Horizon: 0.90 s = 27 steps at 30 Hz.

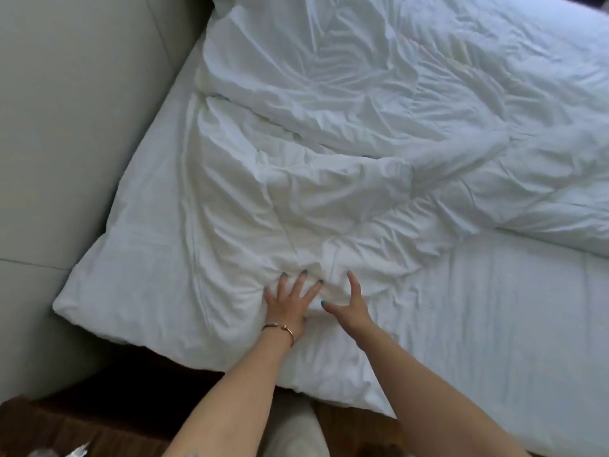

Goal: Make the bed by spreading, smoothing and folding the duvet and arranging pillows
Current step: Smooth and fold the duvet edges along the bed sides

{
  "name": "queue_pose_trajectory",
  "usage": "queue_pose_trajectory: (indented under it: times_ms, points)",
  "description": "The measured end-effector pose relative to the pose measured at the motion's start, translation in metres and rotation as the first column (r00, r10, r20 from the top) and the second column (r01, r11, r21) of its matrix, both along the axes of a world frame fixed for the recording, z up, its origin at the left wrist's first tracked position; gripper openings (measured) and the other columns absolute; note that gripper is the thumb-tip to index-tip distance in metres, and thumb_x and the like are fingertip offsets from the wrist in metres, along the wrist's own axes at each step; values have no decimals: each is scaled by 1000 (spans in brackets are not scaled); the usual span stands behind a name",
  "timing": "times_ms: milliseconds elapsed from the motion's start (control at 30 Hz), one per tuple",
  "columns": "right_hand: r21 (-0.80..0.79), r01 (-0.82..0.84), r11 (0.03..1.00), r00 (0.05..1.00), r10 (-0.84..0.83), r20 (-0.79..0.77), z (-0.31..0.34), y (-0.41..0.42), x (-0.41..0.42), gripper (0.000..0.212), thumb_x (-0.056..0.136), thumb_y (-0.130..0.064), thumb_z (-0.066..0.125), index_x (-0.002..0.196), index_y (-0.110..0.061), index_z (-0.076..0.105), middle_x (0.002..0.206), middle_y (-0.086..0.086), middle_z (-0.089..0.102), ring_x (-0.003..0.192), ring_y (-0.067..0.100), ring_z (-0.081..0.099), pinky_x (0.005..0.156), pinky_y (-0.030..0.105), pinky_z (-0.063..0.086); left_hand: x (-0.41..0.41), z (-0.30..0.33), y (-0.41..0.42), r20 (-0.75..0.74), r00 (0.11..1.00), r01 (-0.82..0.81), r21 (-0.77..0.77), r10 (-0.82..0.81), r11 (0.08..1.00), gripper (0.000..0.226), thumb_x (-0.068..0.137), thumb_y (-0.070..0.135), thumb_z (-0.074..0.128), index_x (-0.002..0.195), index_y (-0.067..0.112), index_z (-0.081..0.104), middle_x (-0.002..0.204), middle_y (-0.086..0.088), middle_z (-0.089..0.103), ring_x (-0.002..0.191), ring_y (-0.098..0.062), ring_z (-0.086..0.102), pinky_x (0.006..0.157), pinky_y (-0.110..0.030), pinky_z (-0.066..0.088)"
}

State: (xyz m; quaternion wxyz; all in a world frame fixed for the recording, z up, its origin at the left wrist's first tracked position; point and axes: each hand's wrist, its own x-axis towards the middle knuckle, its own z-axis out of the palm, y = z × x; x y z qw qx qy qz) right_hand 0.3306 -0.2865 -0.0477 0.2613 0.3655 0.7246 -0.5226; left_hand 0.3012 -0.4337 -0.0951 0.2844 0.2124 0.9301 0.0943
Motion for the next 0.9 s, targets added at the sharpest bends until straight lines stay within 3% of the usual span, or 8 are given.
queue_pose_trajectory:
  times_ms: [67, 133, 267, 367, 533, 667, 767, 900]
  points:
    - [43, 4, 999, 999, -2, -38, 1, 5, -10, 92, 82, -28, 74, 147, -49, 14, 151, 8, 27, 122, 17, 37, 91, 27, 35, -16, -3, -10, -61, 997, -27, 273, 45, 962, 80, 75, -2, 48, 142, 40, 32, 144, -2, 41, 124, -35, 45, 98, -51, 43]
    - [136, -39, 990, 991, 56, -123, 7, 10, -19, 99, 76, -32, 80, 148, -47, 14, 151, 6, 21, 127, 14, 31, 98, 24, 31, -37, 9, -21, 52, 991, -131, 536, 122, 834, 83, 68, -15, 49, 136, 32, 44, 132, -3, 51, 117, -28, 52, 100, -39, 45]
    - [298, -197, 934, 933, 272, -236, 24, 27, -47, 117, 63, -31, 90, 145, -54, 8, 157, 3, -16, 146, 16, 5, 110, 27, 23, -88, 59, -36, 111, 981, -191, 703, 159, 685, 77, 73, -21, 46, 123, 38, 46, 126, 7, 50, 115, -8, 50, 99, -7, 33]
    - [427, -99, 899, 899, 264, -349, 40, 52, -86, 105, 63, -33, 90, 144, -50, 25, 156, 5, -22, 146, 25, 14, 111, 32, 30, -133, 97, -33, 97, 990, -143, 745, 107, 652, 62, 82, -15, 53, 120, 35, 53, 126, 10, 54, 113, 2, 49, 97, -3, 32]
    - [565, -86, 821, 884, 324, -336, 62, 97, -166, 35, 72, -31, 83, 104, -25, 70, 160, 4, -1, 139, 41, 17, 113, 40, 21, -209, 142, -23, 146, 987, -142, 564, 72, 814, 62, 89, -4, 55, 128, 43, 47, 132, 13, 54, 123, -6, 48, 102, -12, 34]
    - [529, -113, 841, 821, 379, -428, 79, 112, -237, 20, 80, -20, 76, 99, -18, 71, 160, -1, 8, 135, 39, 20, 102, 28, 22, -265, 185, 38, -4, 991, -137, -73, 137, 988, 64, 88, 36, 56, 145, 43, 26, 153, 4, 26, 142, -27, 20, 113, -52, 21]
    - [508, -86, 857, 774, 379, -508, 80, 129, -309, 16, 84, -16, 69, 100, -18, 70, 161, 2, 6, 131, 40, 30, 92, 19, 17, -279, 193, 115, 79, 990, -111, -21, 113, 994, 103, 70, 60, 64, 145, 51, -7, 159, 5, 1, 146, -26, 9, 110, -61, 15]
    - [474, -225, 851, 671, 489, -558, 69, 163, -401, 23, 84, -15, 67, 106, -20, 65, 162, 4, -7, 129, 38, 37, 94, 27, 26, -345, 168, 155, -250, 926, -293, 0, 284, 956, 96, 80, 8, 54, 148, 47, -1, 143, -1, 29, 113, -28, 48, 86, -41, 48]
